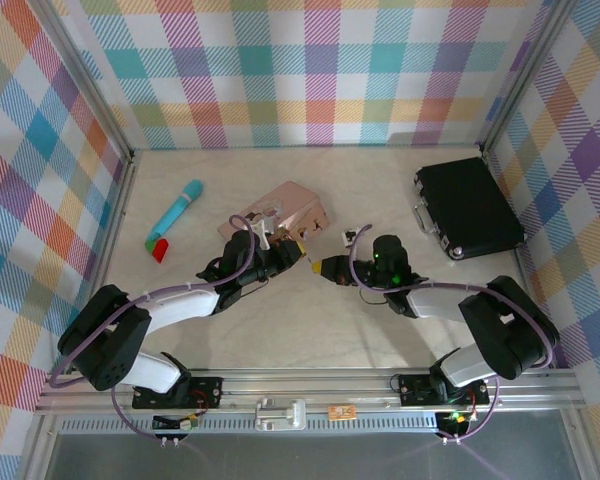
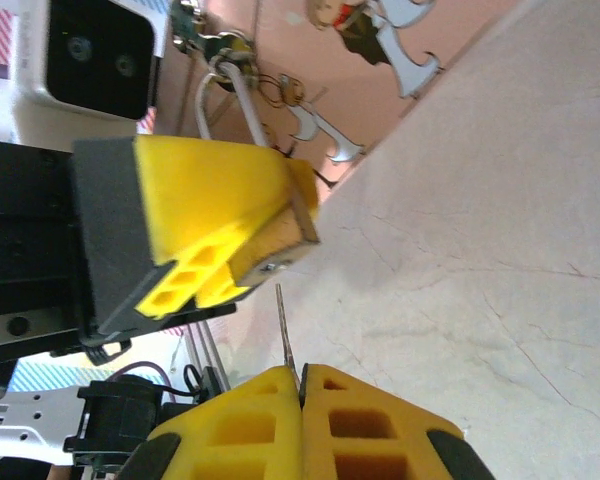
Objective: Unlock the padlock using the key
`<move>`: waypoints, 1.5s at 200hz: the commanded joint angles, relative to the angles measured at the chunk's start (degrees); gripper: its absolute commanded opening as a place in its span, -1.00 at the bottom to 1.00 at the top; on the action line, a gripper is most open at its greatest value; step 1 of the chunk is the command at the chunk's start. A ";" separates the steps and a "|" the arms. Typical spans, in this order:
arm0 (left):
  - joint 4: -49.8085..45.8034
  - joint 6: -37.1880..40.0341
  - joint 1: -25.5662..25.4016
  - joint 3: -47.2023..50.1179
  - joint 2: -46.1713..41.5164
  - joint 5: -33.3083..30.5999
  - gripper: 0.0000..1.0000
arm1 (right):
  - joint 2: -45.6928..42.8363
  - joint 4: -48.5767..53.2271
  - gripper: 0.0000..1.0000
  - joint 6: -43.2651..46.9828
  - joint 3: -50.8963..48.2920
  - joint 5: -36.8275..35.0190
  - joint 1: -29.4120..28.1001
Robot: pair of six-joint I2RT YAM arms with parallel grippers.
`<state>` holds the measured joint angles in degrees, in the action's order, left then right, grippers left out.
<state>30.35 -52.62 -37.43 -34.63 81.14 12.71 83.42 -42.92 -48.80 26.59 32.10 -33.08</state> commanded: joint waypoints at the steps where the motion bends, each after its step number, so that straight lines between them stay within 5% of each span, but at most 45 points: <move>1: 3.31 -0.42 -0.36 -0.43 -2.63 -0.59 -1.00 | 0.09 0.12 -1.00 1.13 -0.35 0.34 0.03; 198: 5.62 -0.95 -0.57 0.44 -1.44 0.12 -1.00 | 3.70 -3.94 -1.00 -0.50 3.35 2.97 -1.37; 300: 8.36 -1.25 -1.16 1.10 -0.58 1.50 -1.00 | 7.90 -14.11 -1.00 -4.98 4.60 4.06 -1.29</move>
<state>31.29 -53.34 -37.74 -33.87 80.88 11.27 90.43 -50.19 -51.94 29.15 35.16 -34.15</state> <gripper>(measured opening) 0.145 0.046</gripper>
